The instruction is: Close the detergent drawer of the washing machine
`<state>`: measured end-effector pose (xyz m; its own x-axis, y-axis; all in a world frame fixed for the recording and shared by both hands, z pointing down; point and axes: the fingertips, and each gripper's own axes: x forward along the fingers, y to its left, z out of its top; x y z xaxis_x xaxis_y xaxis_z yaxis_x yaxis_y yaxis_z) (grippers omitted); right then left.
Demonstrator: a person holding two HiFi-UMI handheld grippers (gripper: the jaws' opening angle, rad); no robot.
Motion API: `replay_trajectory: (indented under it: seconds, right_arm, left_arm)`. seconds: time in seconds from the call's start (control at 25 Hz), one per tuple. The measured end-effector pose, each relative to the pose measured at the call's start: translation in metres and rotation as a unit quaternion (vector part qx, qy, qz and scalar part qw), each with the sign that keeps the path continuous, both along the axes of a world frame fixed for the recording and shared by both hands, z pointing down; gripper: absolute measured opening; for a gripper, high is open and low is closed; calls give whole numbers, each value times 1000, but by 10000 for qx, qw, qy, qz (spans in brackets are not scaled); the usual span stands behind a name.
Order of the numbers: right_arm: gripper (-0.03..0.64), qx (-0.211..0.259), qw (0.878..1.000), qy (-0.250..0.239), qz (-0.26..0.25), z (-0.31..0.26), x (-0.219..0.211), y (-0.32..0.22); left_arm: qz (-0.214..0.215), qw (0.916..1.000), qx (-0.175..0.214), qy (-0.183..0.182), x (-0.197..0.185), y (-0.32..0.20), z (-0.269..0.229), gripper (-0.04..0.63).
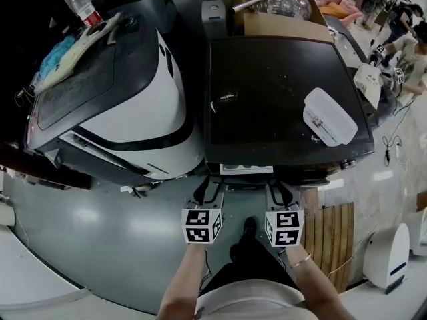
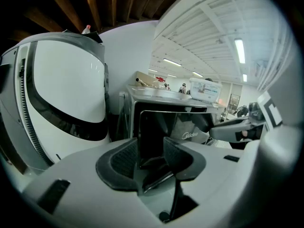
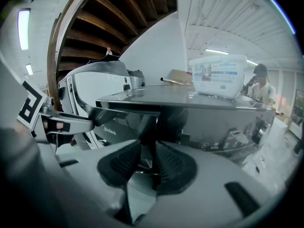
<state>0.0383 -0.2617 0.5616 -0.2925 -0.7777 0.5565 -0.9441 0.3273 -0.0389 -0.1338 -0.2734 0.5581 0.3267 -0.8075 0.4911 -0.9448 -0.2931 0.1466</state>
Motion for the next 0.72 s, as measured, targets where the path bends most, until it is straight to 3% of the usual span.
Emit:
replay_trajectory:
  seconds: [0.72]
  right_arm:
    - [87, 67, 9999, -91, 39, -1, -1, -22]
  left_arm:
    - [-85, 9999, 52, 31, -1, -21, 0, 158]
